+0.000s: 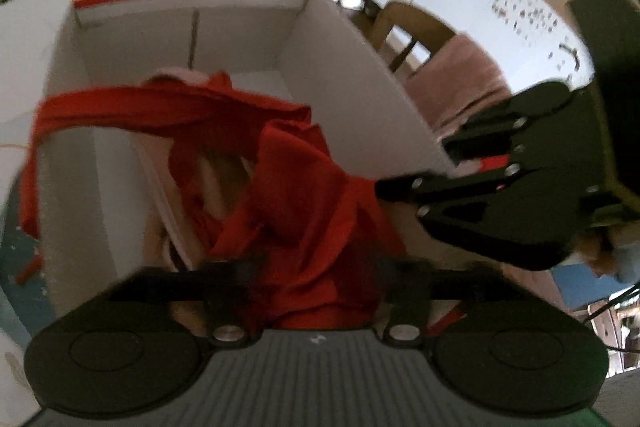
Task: Organize objects
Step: 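Open the left gripper to release the red bag onto the scarf, then grasp the red bag's strap with the left gripper and tuck it into the box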
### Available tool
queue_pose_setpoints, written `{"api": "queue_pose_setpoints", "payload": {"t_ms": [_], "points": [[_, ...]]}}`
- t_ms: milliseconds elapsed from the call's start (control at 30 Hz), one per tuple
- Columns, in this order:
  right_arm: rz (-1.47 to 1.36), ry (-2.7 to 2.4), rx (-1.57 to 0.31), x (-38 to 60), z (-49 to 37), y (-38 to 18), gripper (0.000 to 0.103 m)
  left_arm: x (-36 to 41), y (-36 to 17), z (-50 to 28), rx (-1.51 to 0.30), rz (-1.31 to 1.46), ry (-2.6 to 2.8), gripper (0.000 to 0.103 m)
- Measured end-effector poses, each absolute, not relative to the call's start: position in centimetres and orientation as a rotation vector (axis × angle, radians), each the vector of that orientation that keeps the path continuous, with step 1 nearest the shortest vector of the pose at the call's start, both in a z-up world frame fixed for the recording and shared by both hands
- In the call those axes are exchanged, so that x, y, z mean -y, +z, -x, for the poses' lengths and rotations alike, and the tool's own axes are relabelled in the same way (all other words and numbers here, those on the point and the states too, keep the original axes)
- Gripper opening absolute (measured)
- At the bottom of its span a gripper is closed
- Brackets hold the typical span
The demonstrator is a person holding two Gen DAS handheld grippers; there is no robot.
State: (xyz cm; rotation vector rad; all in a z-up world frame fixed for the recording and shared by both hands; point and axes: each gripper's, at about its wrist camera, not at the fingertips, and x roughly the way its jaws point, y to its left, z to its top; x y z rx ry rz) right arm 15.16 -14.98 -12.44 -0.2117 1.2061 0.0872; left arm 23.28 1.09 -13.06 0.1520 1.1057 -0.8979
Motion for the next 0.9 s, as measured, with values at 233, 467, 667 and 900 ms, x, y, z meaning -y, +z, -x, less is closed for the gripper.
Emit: {"api": "queue_pose_setpoints", "payload": {"t_ms": [233, 467, 667, 900], "points": [[0.213, 0.088, -1.207, 15.0, -15.2, -12.5, 0.011, -4.6, -8.8, -23.2, -0.995, -0.056, -0.877, 0.071], [0.216, 0.089, -1.207, 14.9, -15.2, -12.5, 0.011, -9.9, -5.8, -26.3, -0.869, -0.090, -0.700, 0.071], [0.219, 0.088, -1.208, 14.9, -15.2, -12.5, 0.011, -11.6, -9.0, -29.3, -0.936, -0.188, -0.581, 0.071], [0.216, 0.088, -1.214, 14.9, -15.3, -12.5, 0.011, -10.6, -12.0, -30.5, -0.965, -0.256, -0.593, 0.068]]}}
